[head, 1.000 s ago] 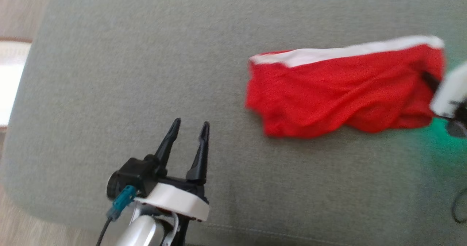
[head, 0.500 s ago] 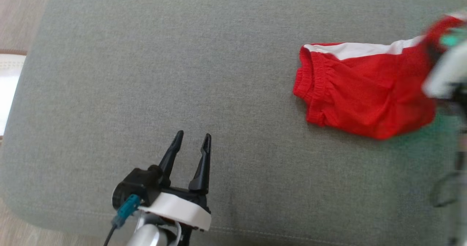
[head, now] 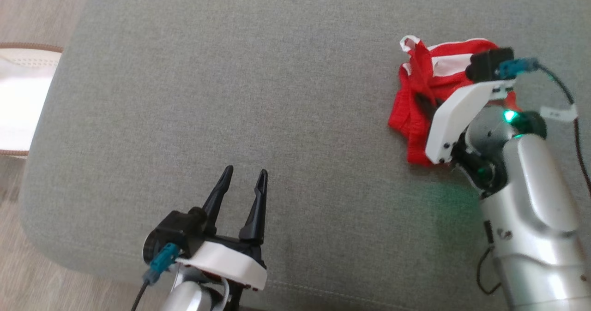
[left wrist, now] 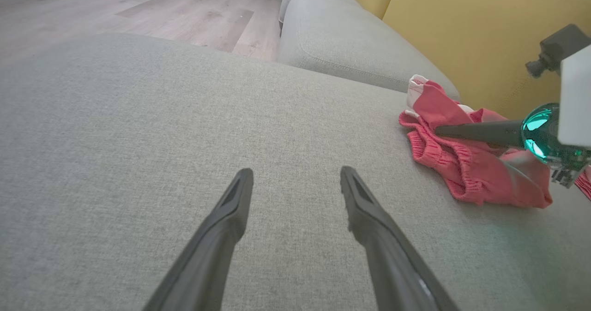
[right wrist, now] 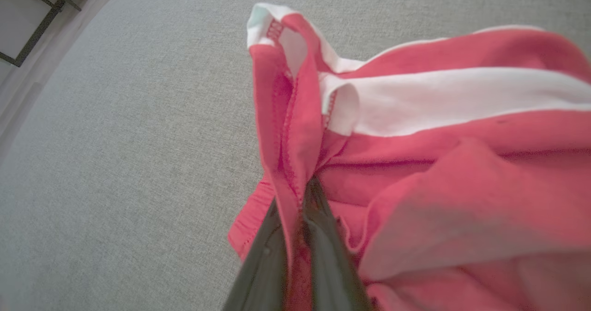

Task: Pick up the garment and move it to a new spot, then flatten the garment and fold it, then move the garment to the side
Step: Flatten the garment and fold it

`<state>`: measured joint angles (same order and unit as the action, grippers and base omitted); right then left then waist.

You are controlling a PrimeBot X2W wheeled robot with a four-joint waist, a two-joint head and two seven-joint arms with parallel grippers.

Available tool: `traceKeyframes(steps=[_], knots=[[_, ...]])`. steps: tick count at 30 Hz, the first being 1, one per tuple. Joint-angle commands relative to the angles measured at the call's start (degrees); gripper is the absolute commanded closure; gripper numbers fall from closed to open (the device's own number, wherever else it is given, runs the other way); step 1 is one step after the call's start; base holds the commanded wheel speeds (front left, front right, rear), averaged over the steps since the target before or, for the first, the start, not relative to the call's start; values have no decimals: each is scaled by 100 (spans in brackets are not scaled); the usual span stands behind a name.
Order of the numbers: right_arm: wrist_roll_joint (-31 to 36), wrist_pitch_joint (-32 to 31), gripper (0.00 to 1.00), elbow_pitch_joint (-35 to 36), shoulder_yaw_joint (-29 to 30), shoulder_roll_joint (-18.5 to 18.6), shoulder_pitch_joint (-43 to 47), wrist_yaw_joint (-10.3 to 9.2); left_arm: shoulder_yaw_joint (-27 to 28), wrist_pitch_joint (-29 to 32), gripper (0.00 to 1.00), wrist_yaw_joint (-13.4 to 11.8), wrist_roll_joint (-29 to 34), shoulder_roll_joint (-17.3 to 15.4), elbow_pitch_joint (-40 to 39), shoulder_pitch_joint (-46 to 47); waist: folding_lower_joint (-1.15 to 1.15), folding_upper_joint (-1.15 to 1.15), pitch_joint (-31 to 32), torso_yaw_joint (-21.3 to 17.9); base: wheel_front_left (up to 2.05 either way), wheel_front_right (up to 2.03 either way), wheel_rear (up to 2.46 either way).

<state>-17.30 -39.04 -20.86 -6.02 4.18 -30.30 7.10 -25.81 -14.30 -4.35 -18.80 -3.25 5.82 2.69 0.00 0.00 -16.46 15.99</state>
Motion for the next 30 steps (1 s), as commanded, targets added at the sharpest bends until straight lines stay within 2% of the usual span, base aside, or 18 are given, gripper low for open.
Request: traceKeyframes(steps=[1,2,3,6,10,16,25,30], knots=[[-44,191,100,160,-221,-126,-36,39,185,-70,0,-23,-25,35,-134,87,0,0,53,-17,0,0,0],[-107,310,66,124,-276,-127,-19,39,189,-70,0,-34,-30,35,-125,66,0,0,81,-35,0,0,0],[-174,427,1,91,-334,-128,2,39,190,-70,0,-42,-35,35,-108,46,0,0,120,-66,0,0,0],[-383,659,0,50,-422,-128,78,39,192,-70,0,-48,-42,36,-70,12,0,0,215,-136,0,0,0],[-841,925,0,113,-860,-129,386,39,251,-70,0,-45,-42,36,-2,-71,0,0,482,-339,0,0,0],[-1063,1354,0,611,-1208,-129,1071,39,376,-70,0,-33,-33,36,59,-211,0,0,845,-651,0,0,0],[-105,2624,0,1472,-489,-25,2060,39,533,-70,0,-5,16,36,74,-543,0,0,1316,-921,0,0,0],[341,3566,0,1376,14,260,2587,39,674,-70,0,6,141,37,-47,-786,0,0,1562,-958,0,0,0]])
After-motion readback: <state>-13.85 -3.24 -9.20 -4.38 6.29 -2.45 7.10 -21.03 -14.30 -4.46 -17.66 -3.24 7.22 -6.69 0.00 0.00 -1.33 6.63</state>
